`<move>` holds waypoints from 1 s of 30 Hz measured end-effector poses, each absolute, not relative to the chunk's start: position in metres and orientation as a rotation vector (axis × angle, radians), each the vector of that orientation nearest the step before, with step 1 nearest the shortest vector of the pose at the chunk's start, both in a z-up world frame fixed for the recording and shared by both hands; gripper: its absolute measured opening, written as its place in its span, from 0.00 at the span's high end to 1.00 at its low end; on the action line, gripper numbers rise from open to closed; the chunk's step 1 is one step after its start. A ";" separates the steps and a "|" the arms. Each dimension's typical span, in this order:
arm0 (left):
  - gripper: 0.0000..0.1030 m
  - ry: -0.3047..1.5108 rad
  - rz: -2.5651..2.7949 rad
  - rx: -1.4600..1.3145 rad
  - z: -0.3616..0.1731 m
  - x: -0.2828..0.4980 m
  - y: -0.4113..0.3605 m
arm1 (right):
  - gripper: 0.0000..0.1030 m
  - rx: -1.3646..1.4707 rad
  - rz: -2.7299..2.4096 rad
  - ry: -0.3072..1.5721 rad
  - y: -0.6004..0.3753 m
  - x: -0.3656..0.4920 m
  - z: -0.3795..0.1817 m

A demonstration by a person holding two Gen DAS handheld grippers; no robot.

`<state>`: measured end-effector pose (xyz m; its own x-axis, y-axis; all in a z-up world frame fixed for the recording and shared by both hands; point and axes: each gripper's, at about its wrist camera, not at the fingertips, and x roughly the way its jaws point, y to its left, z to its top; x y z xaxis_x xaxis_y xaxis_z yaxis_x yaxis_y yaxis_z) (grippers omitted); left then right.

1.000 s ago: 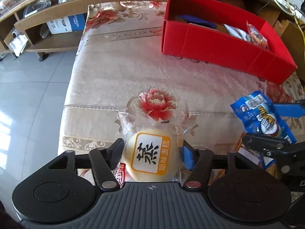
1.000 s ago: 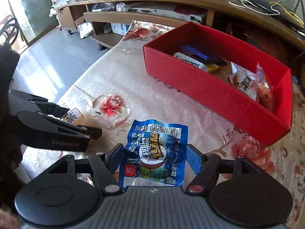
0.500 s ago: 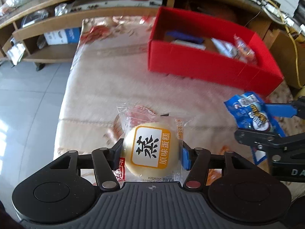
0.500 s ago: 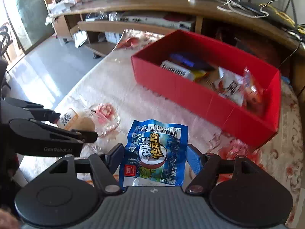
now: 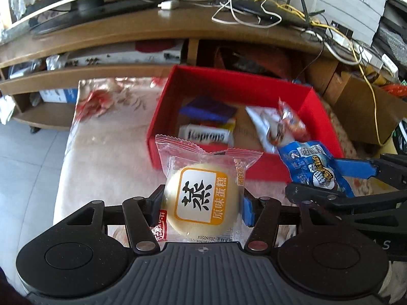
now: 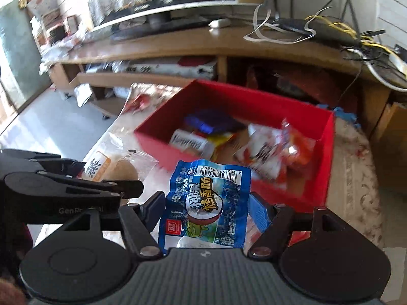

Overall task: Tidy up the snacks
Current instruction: 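Carry the cake and sausage packet over the red box and lower them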

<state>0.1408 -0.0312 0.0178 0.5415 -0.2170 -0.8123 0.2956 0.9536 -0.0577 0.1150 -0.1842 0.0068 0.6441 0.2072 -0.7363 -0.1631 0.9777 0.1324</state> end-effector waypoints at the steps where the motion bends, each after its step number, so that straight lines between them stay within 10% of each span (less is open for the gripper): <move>1: 0.38 0.948 -0.306 0.085 0.019 0.145 -0.034 | 0.40 0.062 0.203 0.838 -0.187 0.117 0.009; 30: 0.39 0.912 -0.263 0.081 0.012 0.234 -0.086 | 0.40 0.119 0.062 0.784 -0.238 0.209 0.009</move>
